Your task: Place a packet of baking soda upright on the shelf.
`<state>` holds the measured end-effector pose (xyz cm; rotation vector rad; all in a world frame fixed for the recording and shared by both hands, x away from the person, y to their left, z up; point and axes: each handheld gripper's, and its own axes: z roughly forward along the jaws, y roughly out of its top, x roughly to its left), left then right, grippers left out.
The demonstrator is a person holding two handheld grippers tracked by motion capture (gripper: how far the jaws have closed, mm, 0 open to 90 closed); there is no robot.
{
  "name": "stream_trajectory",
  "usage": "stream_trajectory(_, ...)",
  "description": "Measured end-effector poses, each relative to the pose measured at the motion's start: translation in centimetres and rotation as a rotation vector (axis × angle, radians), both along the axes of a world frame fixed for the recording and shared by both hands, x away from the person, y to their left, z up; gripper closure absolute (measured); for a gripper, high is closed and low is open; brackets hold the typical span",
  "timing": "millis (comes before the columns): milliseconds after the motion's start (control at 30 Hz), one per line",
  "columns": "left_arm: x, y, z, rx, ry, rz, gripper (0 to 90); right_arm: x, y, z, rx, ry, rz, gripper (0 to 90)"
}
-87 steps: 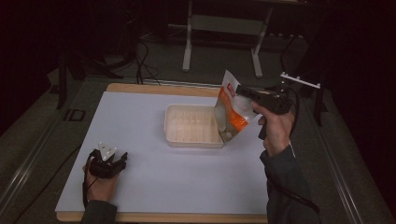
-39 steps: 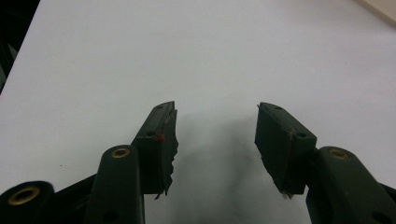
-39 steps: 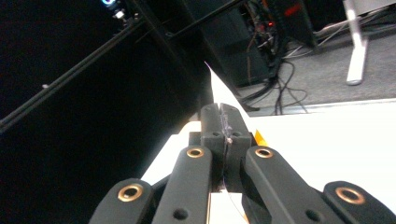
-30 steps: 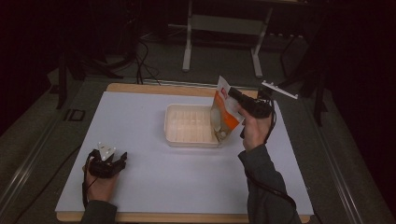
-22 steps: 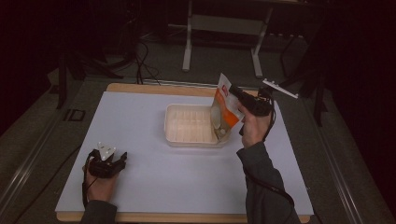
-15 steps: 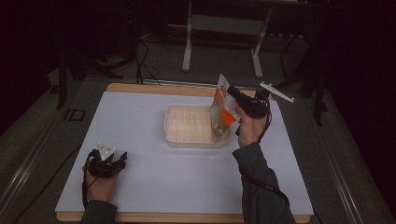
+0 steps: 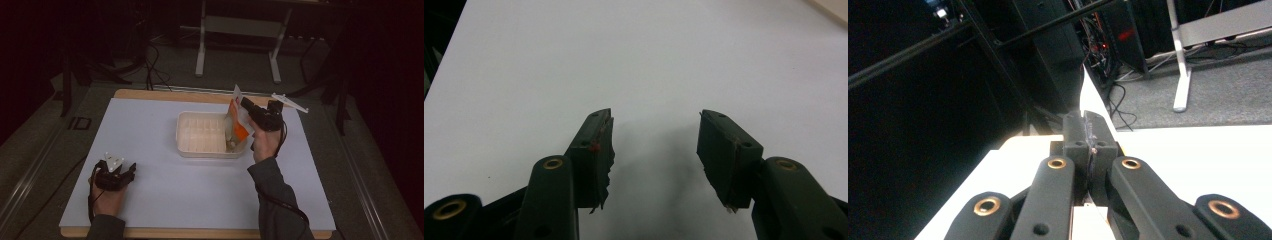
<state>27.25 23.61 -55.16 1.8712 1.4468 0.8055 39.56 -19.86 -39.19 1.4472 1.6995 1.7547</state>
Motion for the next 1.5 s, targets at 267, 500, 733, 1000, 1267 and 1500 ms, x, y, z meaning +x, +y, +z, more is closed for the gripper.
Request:
stream_trajectory(267,0.0,0.0,0.0,0.0,0.0,-0.001,47.9,0.0,0.4,-0.7,-0.027,0.014,-0.009,90.0)
stream_trajectory(500,0.0,0.0,0.0,0.004,0.002,-0.002,47.9,-0.1,0.3,-0.7,-0.032,0.016,-0.01,90.0)
stream_trajectory(733,0.0,0.0,0.0,0.002,0.002,-0.003,47.9,0.1,0.7,-0.5,-0.077,0.042,-0.019,89.3)
stream_trajectory(1000,0.0,0.0,0.0,0.003,0.001,-0.004,47.8,0.1,1.3,-0.1,-0.219,0.072,-0.028,70.8)
stream_trajectory(1267,0.0,0.0,0.0,0.001,0.001,-0.003,47.8,-0.1,1.6,0.4,-0.29,0.083,0.0,61.2)
stream_trajectory(1500,0.0,0.0,0.0,-0.002,-0.002,-0.001,47.8,-0.6,1.8,1.2,-0.375,0.126,0.067,60.4)
